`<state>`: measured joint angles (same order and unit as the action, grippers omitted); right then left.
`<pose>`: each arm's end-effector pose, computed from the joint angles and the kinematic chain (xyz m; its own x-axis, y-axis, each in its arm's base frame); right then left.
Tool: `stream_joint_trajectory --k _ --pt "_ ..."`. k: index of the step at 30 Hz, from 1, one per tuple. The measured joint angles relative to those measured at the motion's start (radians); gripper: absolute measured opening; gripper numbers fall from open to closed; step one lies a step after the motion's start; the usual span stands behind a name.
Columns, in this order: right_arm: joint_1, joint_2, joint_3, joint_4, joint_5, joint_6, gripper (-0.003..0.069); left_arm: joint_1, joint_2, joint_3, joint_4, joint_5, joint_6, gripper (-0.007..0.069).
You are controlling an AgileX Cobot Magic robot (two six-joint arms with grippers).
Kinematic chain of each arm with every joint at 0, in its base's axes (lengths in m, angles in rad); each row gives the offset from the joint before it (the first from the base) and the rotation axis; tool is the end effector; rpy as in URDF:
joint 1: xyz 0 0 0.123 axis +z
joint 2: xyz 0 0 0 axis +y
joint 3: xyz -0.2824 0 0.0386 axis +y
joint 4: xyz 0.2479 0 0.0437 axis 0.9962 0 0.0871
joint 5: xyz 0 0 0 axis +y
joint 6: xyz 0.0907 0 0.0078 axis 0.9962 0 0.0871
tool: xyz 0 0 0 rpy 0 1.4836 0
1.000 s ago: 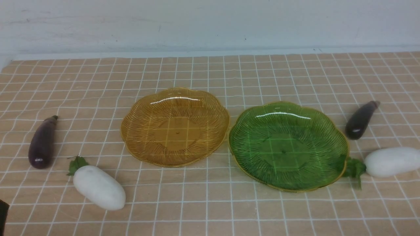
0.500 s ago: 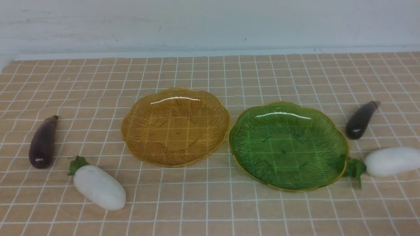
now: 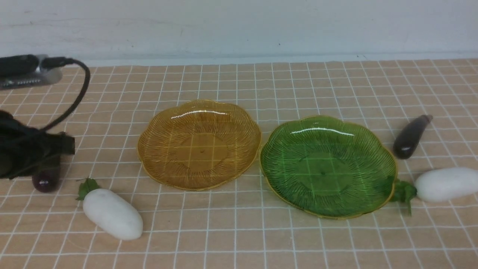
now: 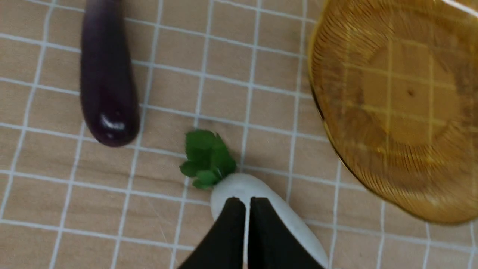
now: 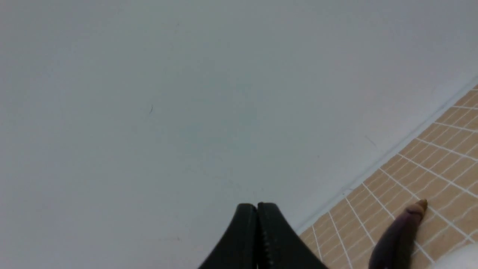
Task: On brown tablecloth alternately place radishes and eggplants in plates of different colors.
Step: 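Pick up the eggplant and place it in the yellow plate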
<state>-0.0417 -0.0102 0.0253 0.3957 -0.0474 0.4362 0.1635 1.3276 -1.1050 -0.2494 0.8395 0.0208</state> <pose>0.0561 -0.0040 0.2091 0.1220 0.7344 -0.6677 -0.0450 0.6761 0.7354 0.2713 0.0278 0.3209 -0.7908 -0.2771 -0.5457 -0.1742 0.9567 -0.2333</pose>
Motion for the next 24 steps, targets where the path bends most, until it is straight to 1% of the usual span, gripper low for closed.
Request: stream_joint_trajectory --k 1,3,5,7,9,11,13,14,16,17,20,22,24 --pt "0.005 0.000 -0.007 0.000 0.047 0.000 -0.0015 0.022 0.038 -0.025 -0.018 0.007 0.000 0.0000" --pt "0.025 0.000 -0.066 -0.001 0.234 0.000 -0.0015 0.067 0.107 -0.079 -0.053 0.018 0.001 0.0000" --pt "0.047 0.012 -0.172 -0.007 0.407 -0.032 -0.0015 0.085 0.194 -0.136 -0.068 0.011 0.015 0.0006" --pt "0.064 0.064 -0.283 -0.009 0.543 -0.099 -0.0015 0.086 0.246 -0.169 -0.054 -0.003 0.036 0.0020" --pt "0.074 0.151 -0.399 -0.012 0.694 -0.190 -0.0015 0.086 0.325 -0.211 -0.007 -0.014 0.047 0.0064" --pt "0.077 0.249 -0.507 -0.012 0.824 -0.287 -0.0015 0.086 0.394 -0.241 0.043 -0.018 0.048 0.0146" --pt "0.077 0.325 -0.581 -0.005 0.931 -0.365 -0.0015 0.086 0.433 -0.262 0.079 -0.029 0.040 0.0208" --pt "0.077 0.351 -0.601 0.004 0.969 -0.395 -0.0015 0.086 0.461 -0.275 0.106 -0.040 0.023 0.0269" --pt "0.077 0.376 -0.610 0.032 0.996 -0.436 -0.0015 0.086 0.509 -0.298 0.154 -0.052 -0.027 0.0405" --pt "0.077 0.380 -0.610 0.043 1.005 -0.436 -0.0015 0.086 0.524 -0.302 0.168 -0.054 -0.041 0.0446" --pt "0.077 0.382 -0.610 0.083 1.016 -0.455 -0.0015 0.086 0.587 -0.312 0.258 -0.069 -0.128 0.0606" --pt "0.077 0.382 -0.611 0.101 1.017 -0.457 -0.0015 0.086 0.613 -0.312 0.302 -0.070 -0.161 0.0645" --pt "0.077 0.382 -0.611 0.111 1.018 -0.460 -0.0015 0.086 0.652 -0.313 0.357 -0.073 -0.197 0.0667"
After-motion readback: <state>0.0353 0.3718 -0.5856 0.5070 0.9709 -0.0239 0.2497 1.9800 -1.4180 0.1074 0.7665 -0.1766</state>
